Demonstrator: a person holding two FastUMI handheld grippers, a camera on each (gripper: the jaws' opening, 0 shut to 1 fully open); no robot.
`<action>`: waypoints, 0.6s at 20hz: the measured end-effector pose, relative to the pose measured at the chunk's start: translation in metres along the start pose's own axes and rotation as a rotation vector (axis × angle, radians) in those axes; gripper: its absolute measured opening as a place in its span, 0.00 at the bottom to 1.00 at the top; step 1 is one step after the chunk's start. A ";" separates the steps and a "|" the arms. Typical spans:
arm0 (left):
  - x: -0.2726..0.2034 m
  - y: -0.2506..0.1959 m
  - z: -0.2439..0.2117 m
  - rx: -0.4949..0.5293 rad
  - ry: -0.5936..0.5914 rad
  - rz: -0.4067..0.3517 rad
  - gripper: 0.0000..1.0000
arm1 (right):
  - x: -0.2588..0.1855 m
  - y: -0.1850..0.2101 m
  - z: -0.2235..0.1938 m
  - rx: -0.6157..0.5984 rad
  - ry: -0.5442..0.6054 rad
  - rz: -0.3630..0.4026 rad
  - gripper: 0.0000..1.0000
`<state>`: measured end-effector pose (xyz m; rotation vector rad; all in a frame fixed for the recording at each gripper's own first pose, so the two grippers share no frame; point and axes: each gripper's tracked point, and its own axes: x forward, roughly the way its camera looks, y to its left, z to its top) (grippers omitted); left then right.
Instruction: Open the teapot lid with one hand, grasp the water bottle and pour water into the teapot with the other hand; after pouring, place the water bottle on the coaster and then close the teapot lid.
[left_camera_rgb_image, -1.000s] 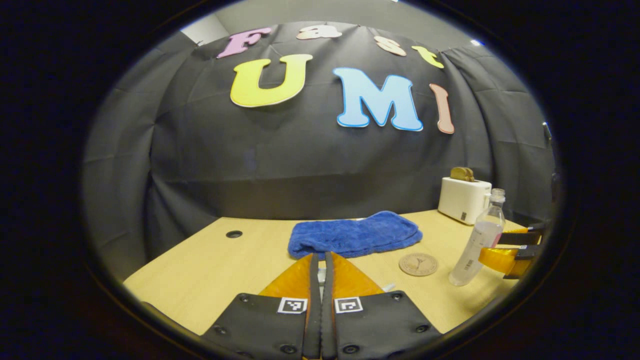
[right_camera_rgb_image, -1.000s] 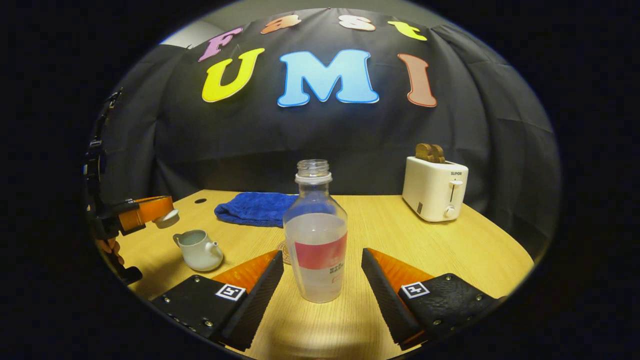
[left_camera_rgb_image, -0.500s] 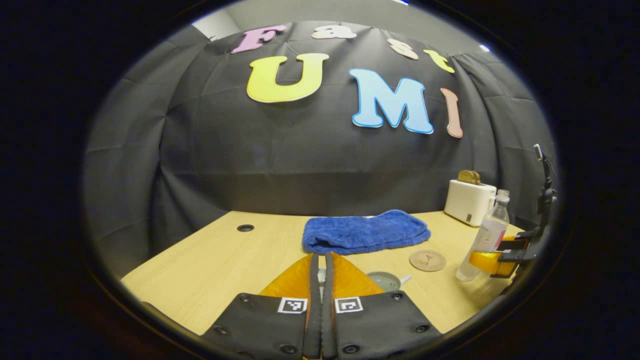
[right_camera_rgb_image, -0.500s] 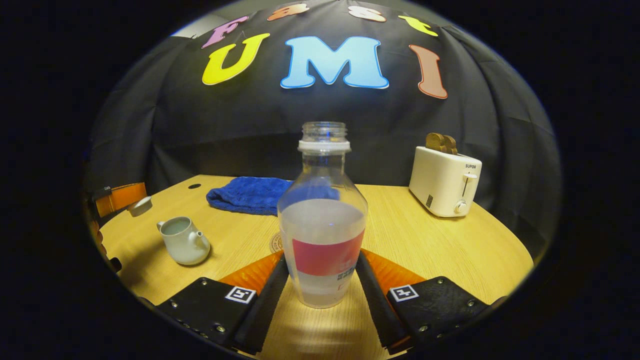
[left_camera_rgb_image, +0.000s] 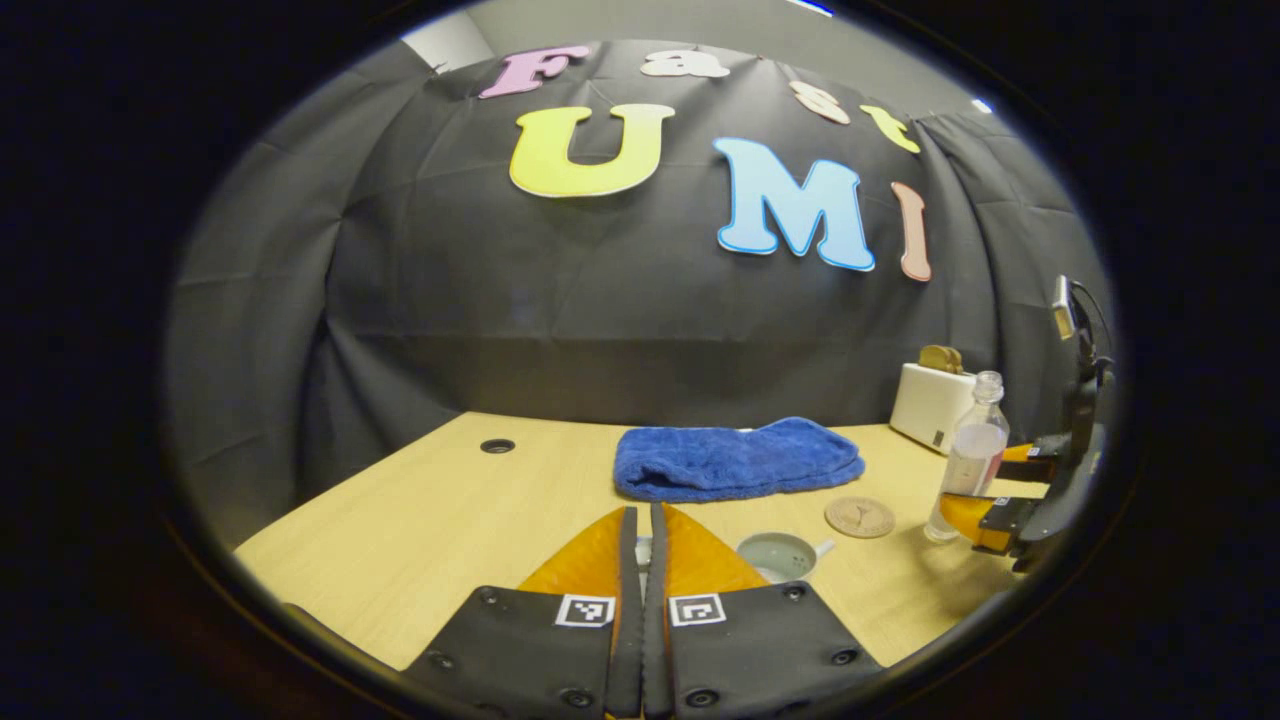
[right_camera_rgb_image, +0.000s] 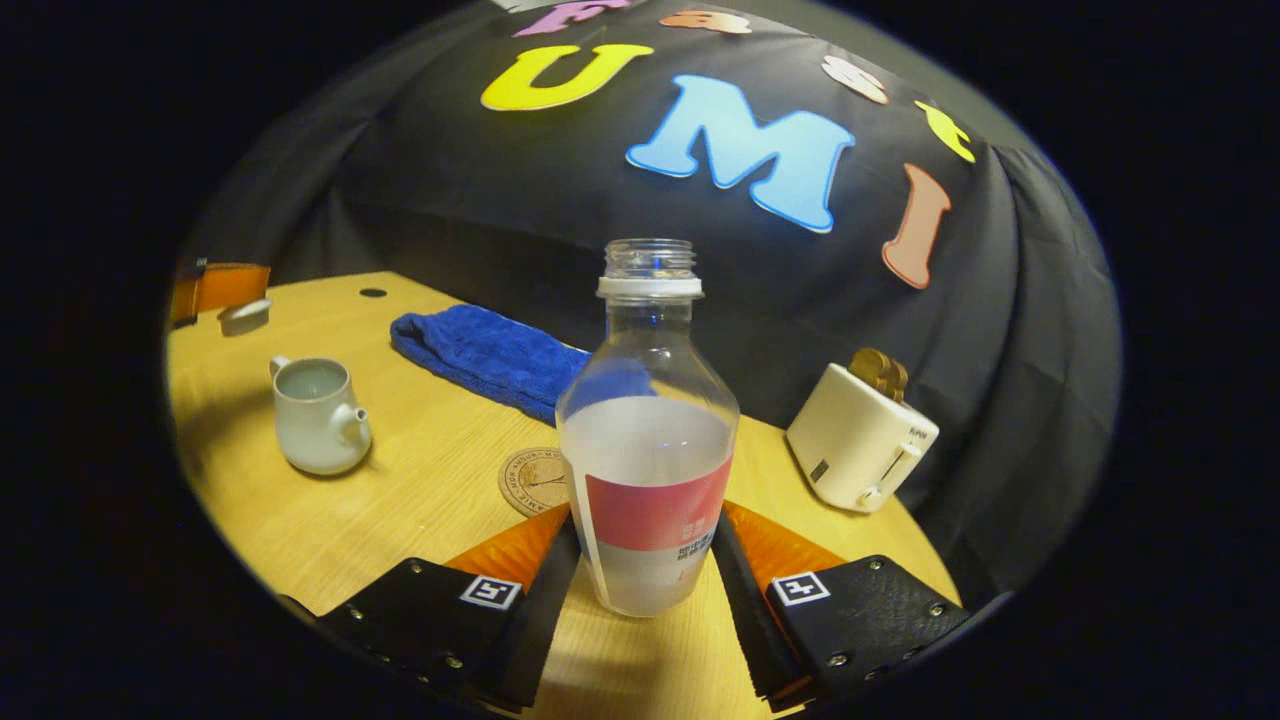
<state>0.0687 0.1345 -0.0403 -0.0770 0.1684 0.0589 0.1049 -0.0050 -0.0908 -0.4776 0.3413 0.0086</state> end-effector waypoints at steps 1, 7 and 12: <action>-0.001 0.002 -0.001 -0.002 0.000 0.002 0.07 | 0.002 0.000 0.004 -0.052 0.001 -0.006 0.77; -0.009 0.022 -0.005 -0.003 0.006 0.024 0.07 | 0.015 0.022 0.026 -0.313 -0.007 -0.013 0.76; -0.011 0.034 -0.011 -0.010 0.015 0.042 0.07 | 0.020 0.036 0.042 -0.554 -0.048 -0.053 0.76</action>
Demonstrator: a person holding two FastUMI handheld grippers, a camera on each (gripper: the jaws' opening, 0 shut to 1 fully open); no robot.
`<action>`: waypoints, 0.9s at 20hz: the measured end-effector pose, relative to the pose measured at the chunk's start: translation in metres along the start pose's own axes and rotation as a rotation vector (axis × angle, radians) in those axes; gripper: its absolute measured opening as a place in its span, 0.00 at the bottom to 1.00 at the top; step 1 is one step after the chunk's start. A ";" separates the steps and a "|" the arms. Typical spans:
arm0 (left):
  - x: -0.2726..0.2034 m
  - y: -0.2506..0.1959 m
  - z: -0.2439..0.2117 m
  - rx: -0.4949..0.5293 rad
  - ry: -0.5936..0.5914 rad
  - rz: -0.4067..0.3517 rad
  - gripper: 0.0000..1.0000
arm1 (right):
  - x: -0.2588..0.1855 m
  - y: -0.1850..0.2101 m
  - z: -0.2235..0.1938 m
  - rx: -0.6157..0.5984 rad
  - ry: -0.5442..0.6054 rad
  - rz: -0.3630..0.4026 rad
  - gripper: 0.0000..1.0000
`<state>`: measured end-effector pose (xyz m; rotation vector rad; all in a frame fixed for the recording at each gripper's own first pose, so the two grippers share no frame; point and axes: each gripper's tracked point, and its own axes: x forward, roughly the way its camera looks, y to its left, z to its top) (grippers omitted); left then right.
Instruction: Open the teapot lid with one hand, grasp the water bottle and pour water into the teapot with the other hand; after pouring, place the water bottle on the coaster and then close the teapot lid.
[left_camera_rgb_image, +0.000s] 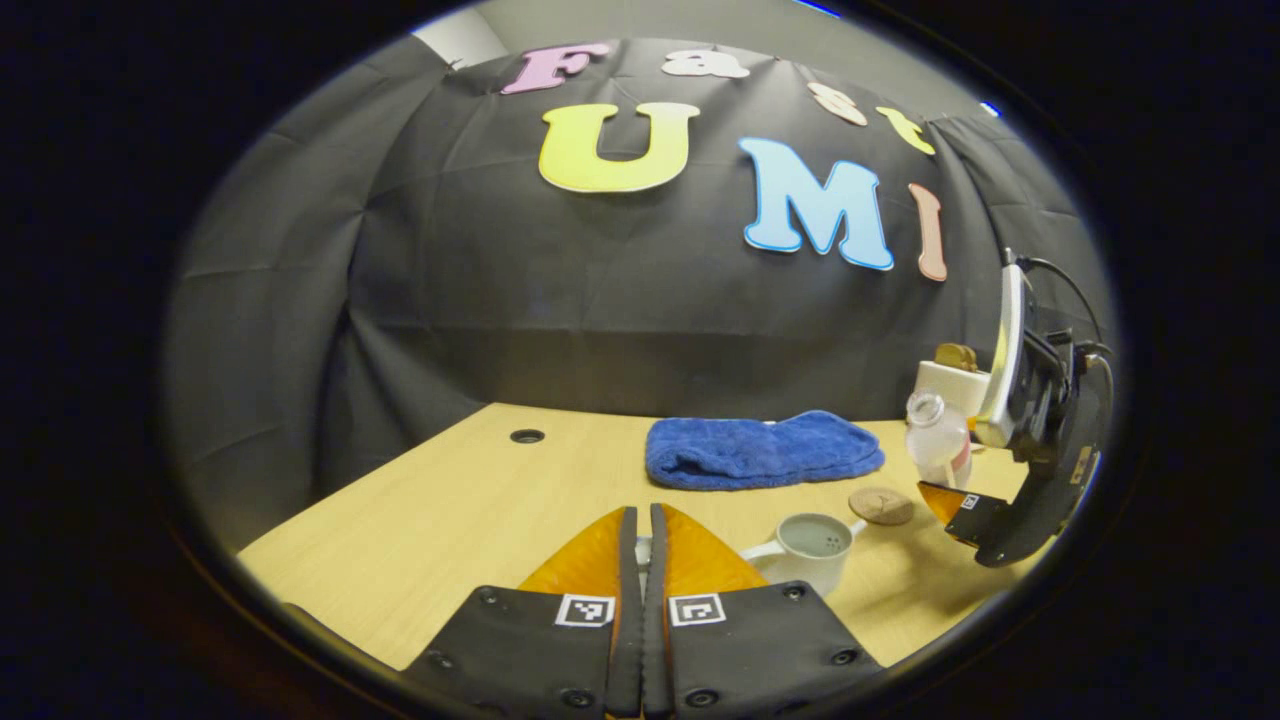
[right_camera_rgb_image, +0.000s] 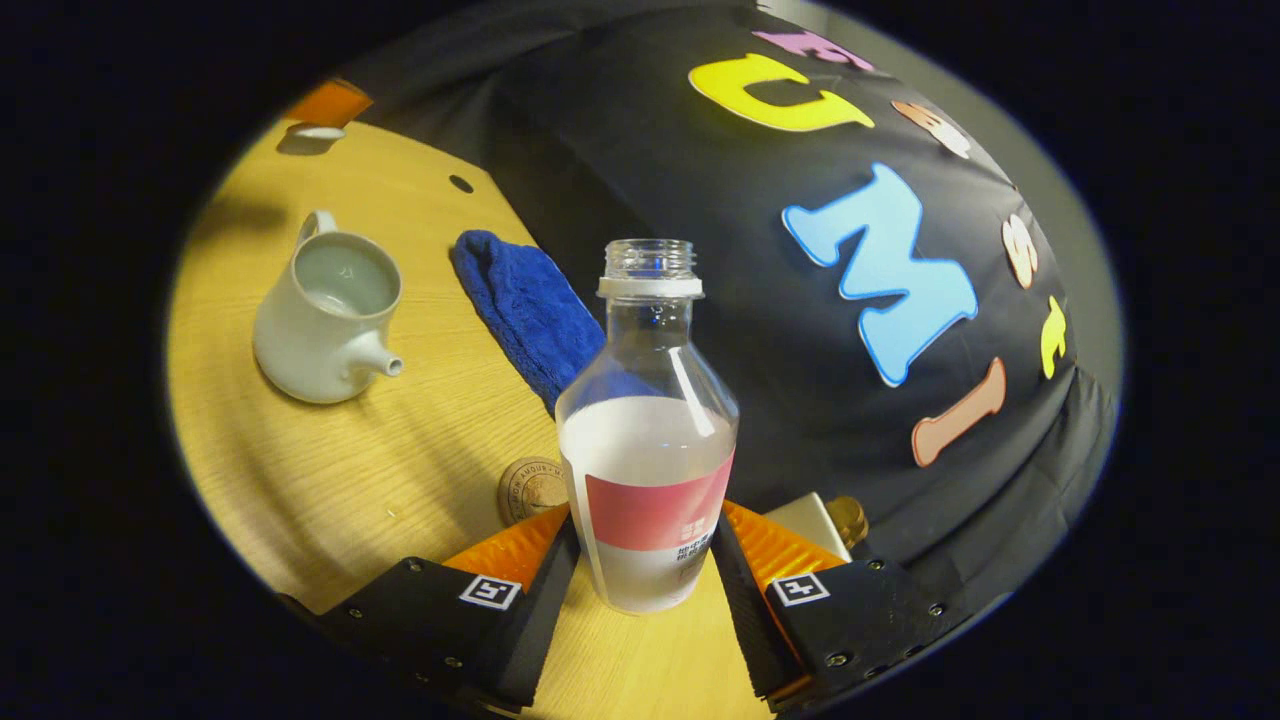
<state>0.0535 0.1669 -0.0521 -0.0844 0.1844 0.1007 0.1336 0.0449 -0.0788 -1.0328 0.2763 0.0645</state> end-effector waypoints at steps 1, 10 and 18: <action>0.000 0.003 -0.001 0.000 0.002 0.003 0.07 | 0.000 0.002 0.004 -0.035 -0.010 -0.005 0.76; -0.002 0.013 -0.006 -0.009 0.007 0.012 0.07 | 0.000 0.001 0.030 -0.397 -0.080 -0.115 0.76; -0.001 0.014 -0.009 -0.013 0.012 0.010 0.07 | -0.007 0.000 0.043 -0.629 -0.146 -0.192 0.74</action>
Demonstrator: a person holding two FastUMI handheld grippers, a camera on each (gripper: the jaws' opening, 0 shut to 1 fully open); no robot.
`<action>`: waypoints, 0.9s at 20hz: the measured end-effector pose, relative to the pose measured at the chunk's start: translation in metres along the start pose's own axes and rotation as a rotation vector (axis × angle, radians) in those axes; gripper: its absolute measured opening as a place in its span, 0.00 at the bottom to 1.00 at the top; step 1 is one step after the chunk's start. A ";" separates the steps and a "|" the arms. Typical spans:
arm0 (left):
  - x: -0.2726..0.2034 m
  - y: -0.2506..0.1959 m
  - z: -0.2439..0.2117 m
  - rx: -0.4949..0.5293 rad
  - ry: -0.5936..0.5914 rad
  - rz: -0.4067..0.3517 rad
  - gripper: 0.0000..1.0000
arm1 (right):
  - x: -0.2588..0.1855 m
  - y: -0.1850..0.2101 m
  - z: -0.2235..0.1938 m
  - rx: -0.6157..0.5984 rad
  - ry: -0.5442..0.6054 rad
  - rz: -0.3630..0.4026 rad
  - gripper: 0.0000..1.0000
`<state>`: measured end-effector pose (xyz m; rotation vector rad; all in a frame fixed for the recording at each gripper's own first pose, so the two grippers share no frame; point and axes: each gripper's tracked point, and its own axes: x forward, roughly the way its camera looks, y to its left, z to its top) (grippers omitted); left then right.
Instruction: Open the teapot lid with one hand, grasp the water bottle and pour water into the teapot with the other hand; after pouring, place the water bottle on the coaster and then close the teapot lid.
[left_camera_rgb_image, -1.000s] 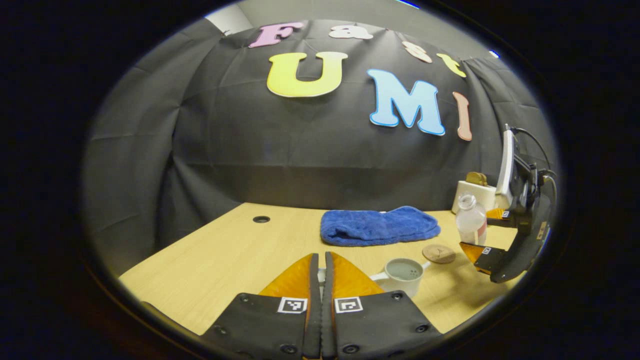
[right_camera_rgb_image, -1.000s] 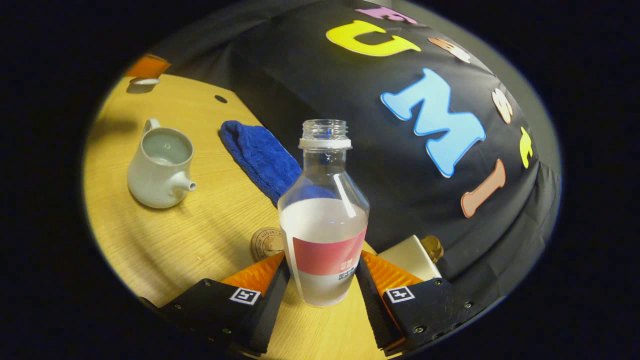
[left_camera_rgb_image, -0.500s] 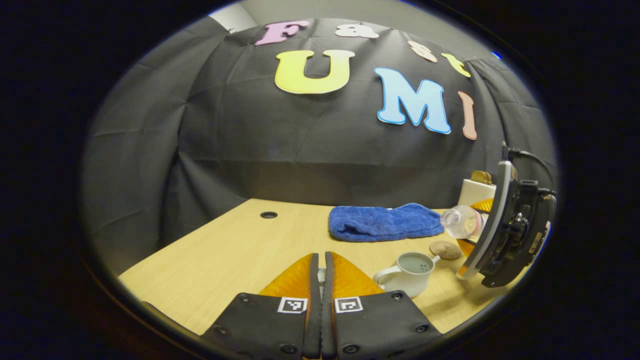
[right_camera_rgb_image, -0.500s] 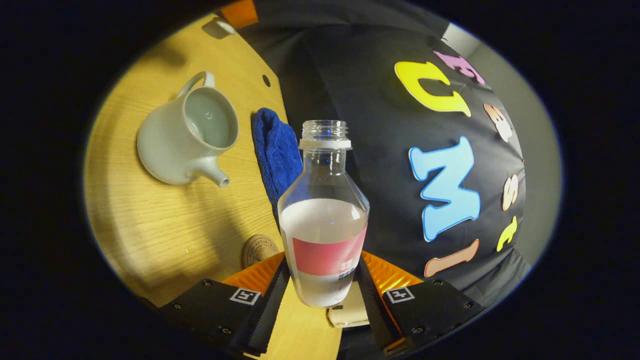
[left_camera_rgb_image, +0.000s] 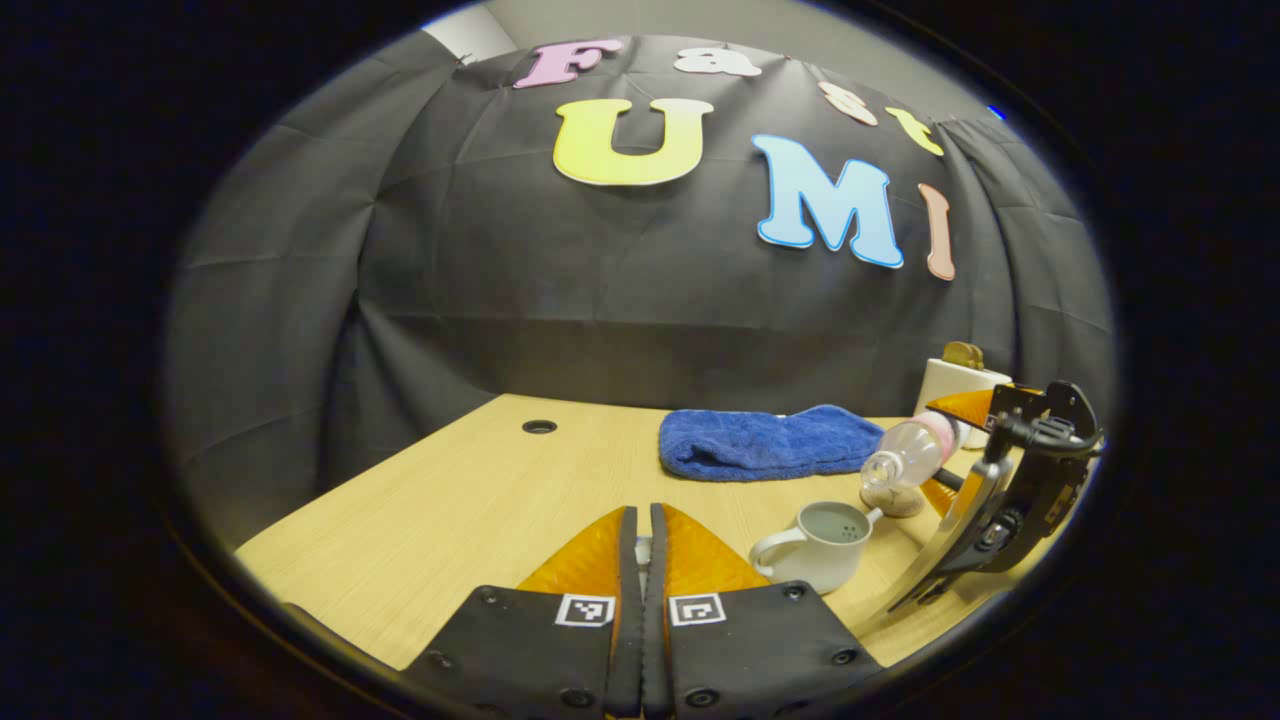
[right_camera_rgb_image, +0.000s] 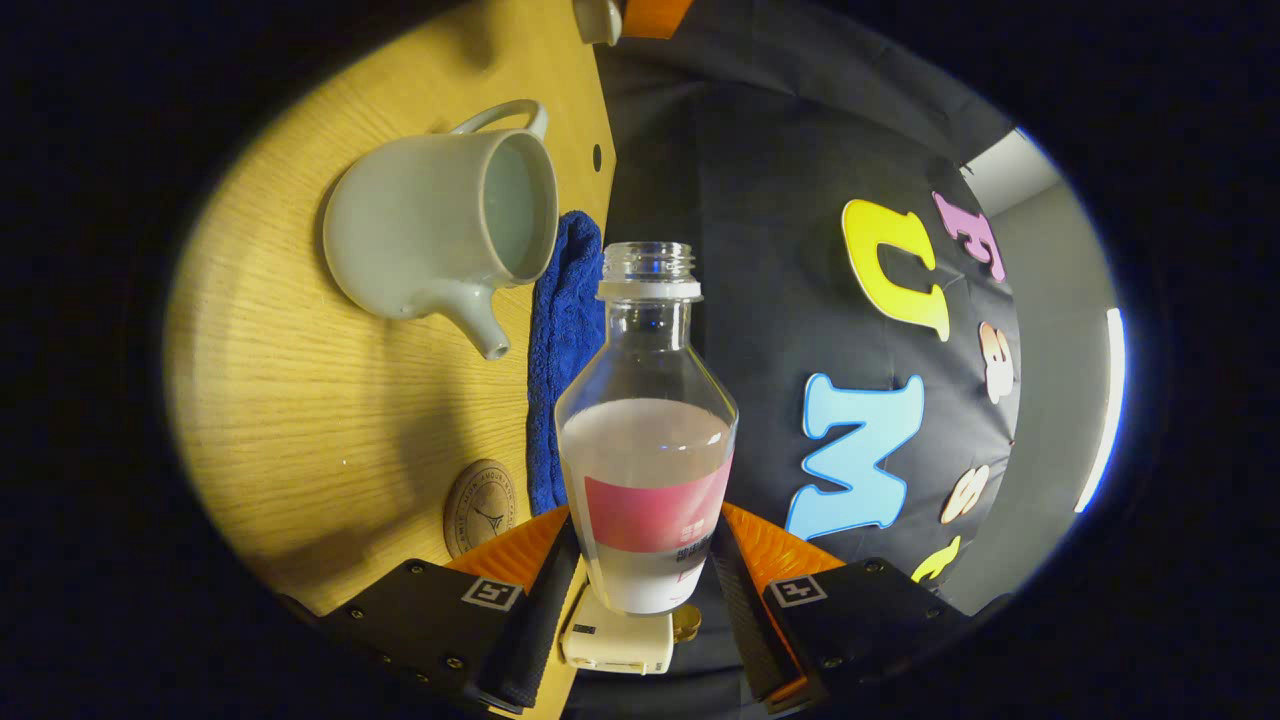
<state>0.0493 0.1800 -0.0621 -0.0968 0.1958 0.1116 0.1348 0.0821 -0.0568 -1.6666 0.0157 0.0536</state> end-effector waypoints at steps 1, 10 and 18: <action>-0.001 0.002 0.000 0.000 0.000 0.000 0.07 | 0.001 0.001 0.000 -0.024 -0.007 -0.008 0.74; -0.002 0.005 -0.001 0.001 0.005 0.005 0.06 | 0.004 -0.005 0.008 -0.144 -0.047 -0.045 0.75; 0.002 0.005 -0.007 0.001 0.014 0.003 0.06 | 0.006 -0.023 0.009 -0.188 -0.062 -0.085 0.75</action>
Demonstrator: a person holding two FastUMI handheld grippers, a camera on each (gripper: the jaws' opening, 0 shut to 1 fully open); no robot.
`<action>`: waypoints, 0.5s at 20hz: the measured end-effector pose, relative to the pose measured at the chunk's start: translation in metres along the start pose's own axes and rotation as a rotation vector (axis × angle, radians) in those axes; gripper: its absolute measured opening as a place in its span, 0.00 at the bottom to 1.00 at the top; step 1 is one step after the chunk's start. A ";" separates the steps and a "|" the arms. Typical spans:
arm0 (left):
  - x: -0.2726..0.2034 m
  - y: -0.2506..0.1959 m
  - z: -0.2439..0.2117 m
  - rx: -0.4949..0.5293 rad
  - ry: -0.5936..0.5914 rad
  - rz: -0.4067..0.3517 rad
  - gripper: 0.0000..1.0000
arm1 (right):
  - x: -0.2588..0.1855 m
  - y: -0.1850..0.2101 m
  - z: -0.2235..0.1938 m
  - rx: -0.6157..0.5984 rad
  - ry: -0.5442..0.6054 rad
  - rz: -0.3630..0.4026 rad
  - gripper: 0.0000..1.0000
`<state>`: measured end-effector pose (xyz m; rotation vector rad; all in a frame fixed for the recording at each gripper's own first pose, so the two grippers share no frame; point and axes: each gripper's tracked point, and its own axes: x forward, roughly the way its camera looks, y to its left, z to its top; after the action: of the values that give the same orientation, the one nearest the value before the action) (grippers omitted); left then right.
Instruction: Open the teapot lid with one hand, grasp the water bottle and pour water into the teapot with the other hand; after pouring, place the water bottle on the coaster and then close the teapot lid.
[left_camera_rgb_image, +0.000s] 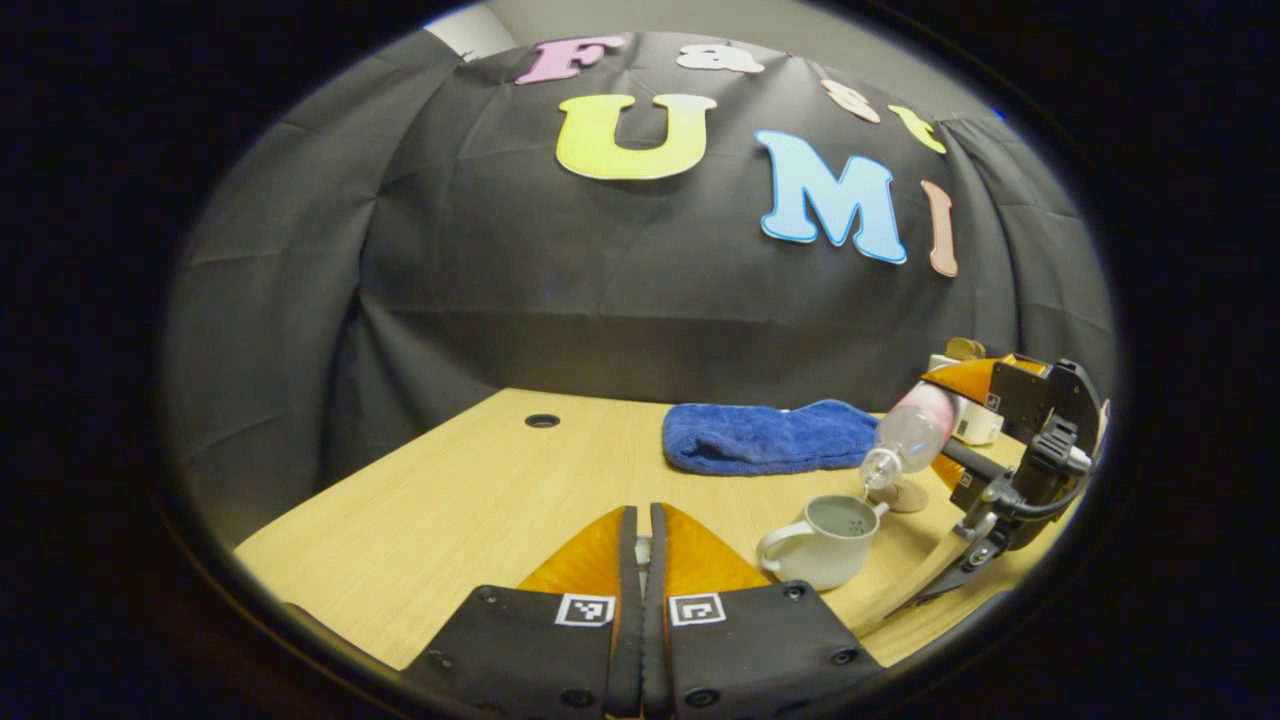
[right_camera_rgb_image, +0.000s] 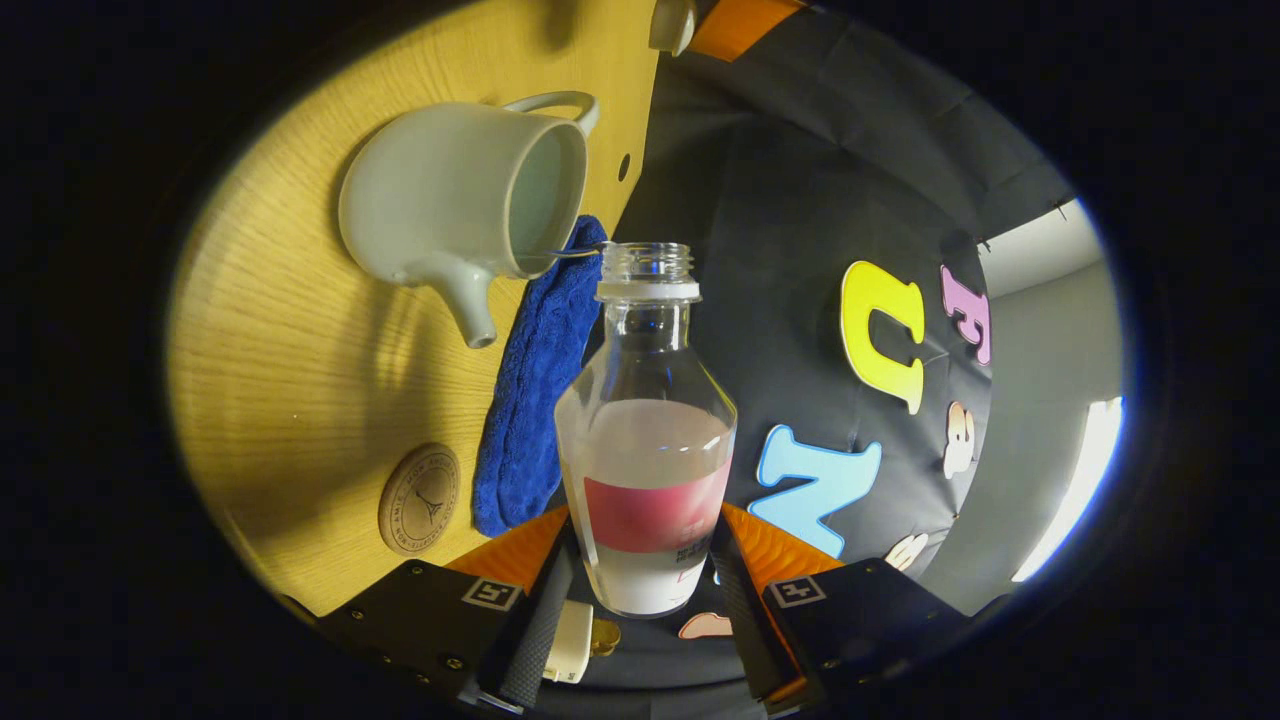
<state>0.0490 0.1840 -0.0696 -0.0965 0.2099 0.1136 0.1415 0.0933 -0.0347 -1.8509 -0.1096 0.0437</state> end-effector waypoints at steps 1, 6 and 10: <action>0.000 -0.001 0.001 0.001 0.000 0.000 0.06 | 0.000 -0.001 0.000 -0.006 -0.003 -0.002 0.75; 0.000 0.000 0.000 0.002 0.002 -0.001 0.06 | 0.003 -0.013 0.001 -0.036 -0.015 -0.032 0.75; 0.000 -0.001 0.000 0.002 0.002 -0.002 0.07 | 0.002 -0.019 0.002 -0.054 -0.026 -0.055 0.74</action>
<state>0.0491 0.1830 -0.0698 -0.0950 0.2122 0.1111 0.1421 0.1008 -0.0166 -1.9004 -0.1814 0.0265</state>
